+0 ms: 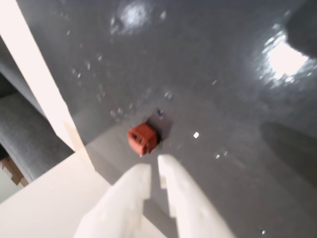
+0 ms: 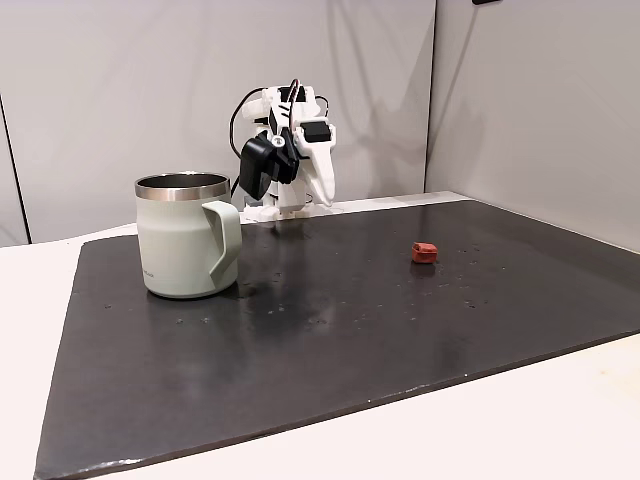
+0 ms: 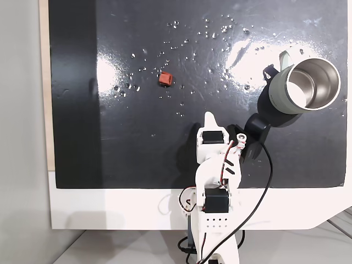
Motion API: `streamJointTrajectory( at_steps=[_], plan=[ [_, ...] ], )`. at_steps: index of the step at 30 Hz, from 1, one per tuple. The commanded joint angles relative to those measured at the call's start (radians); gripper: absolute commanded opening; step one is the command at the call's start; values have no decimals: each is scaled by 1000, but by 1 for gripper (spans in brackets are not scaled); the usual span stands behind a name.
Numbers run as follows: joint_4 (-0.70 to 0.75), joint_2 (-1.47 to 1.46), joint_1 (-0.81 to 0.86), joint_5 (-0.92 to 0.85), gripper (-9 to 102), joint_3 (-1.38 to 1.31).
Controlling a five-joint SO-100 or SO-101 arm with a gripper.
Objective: Grasp a cube and put it in the cup.
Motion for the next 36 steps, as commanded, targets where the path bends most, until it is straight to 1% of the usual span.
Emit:
streamJointTrajectory(
  at_steps=[1,5,12,21,25,30,36],
  plan=[
    [9,-5,-11,-20,0,-123],
    [11,-89,-17,-18,0,-224],
    [18,-357,-46,38,0,-448],
    [20,-623,-89,92,0,-669],
    [58,-776,-121,150,0,-825],
    [160,-962,-144,253,0,-1022],
    [239,-1100,-167,316,0,-1173]
  ],
)
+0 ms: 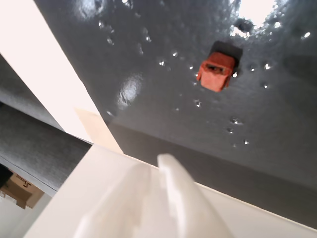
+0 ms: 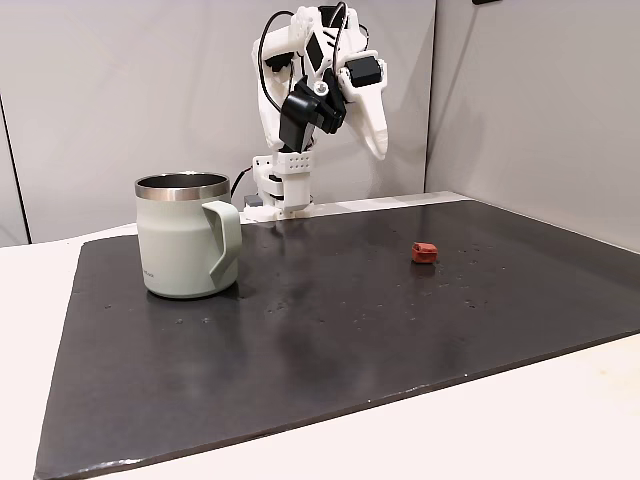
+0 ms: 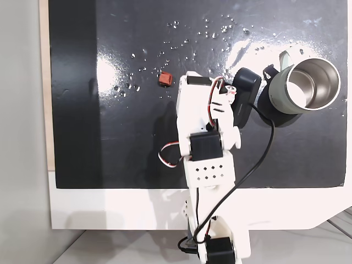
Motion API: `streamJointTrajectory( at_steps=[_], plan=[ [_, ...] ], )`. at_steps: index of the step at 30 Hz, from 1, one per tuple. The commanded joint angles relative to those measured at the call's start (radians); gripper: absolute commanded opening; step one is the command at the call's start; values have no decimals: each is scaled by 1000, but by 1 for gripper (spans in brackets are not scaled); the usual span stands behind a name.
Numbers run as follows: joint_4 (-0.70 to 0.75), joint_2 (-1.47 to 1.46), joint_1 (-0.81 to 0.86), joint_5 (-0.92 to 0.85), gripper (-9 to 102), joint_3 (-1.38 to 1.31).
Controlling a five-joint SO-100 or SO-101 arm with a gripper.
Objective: Grasp a cube and put it in the cup.
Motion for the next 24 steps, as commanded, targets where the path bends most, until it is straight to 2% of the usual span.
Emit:
streamJointTrajectory(
  at_steps=[1,15,24],
  plan=[
    [40,-57,-23,29,0,-144],
    [268,-514,-91,123,0,-589],
    [316,-640,-152,140,0,-698]
  ],
)
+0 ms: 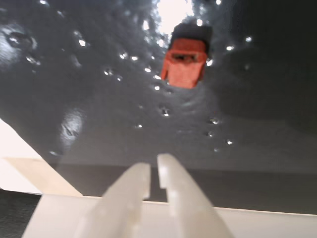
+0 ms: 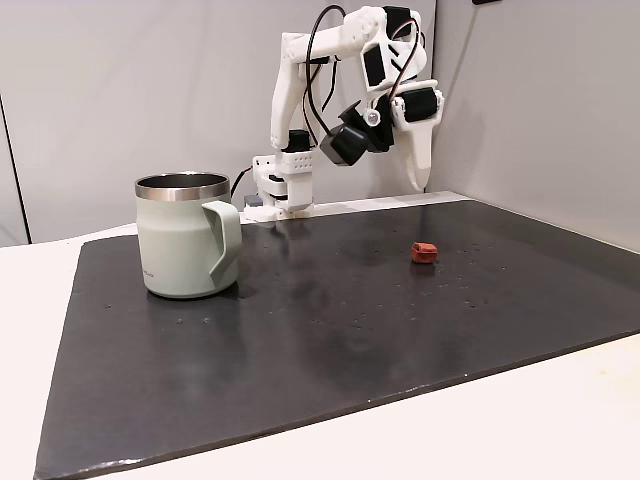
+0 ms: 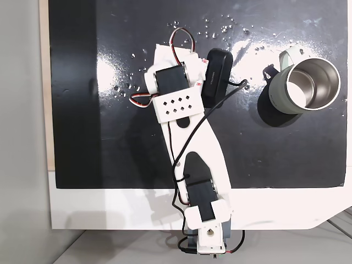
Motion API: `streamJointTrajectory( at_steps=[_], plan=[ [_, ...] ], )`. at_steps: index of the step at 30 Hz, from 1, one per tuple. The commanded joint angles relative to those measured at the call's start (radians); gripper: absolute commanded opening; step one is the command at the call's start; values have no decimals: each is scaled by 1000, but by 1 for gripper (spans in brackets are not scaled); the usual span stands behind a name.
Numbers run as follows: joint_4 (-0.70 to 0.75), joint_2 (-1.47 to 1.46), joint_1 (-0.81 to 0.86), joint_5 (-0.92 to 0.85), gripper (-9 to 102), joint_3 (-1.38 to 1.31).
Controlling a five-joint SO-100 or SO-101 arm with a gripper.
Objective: Grasp a cube and put it in the cup.
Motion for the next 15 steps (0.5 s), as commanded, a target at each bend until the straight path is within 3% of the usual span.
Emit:
streamJointTrajectory(
  at_steps=[1,15],
  plan=[
    [9,-8,-26,11,0,-74],
    [55,-127,-67,9,0,-160]
  ],
)
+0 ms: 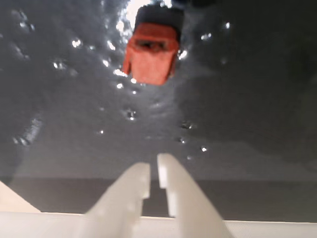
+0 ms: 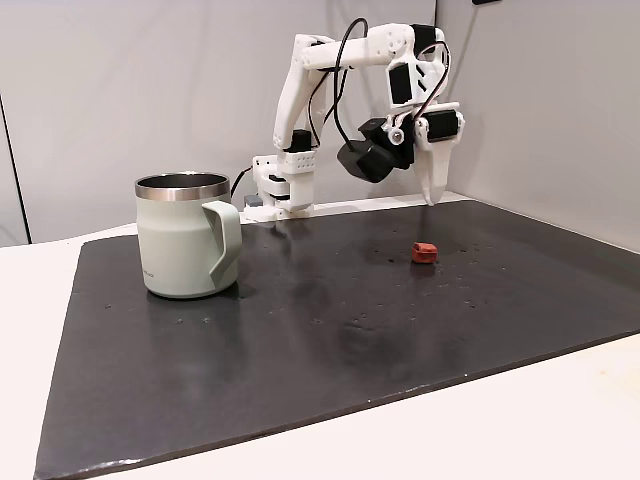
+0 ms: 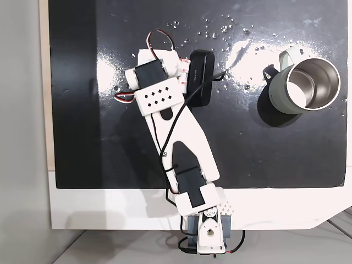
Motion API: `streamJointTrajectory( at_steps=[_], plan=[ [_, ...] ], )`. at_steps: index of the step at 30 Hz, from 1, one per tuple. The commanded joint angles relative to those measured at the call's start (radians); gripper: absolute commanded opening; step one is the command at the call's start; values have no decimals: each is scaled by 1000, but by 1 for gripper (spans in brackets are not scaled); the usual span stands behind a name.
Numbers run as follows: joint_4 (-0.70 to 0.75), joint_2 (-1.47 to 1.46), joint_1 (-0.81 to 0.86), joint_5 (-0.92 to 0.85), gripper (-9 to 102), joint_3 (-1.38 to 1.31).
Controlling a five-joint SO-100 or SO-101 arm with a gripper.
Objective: Grasp a cube and put it in the cup.
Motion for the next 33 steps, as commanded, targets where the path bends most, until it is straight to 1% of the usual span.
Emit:
streamJointTrajectory(
  at_steps=[1,14,16,20,24,26,33],
  plan=[
    [11,5,3,11,0,-67],
    [46,-54,25,57,1,-95],
    [49,-60,26,66,3,-97],
    [61,-61,40,91,15,-106],
    [112,-95,61,118,24,-167],
    [132,-114,71,126,26,-190],
    [144,-130,77,124,27,-199]
  ],
)
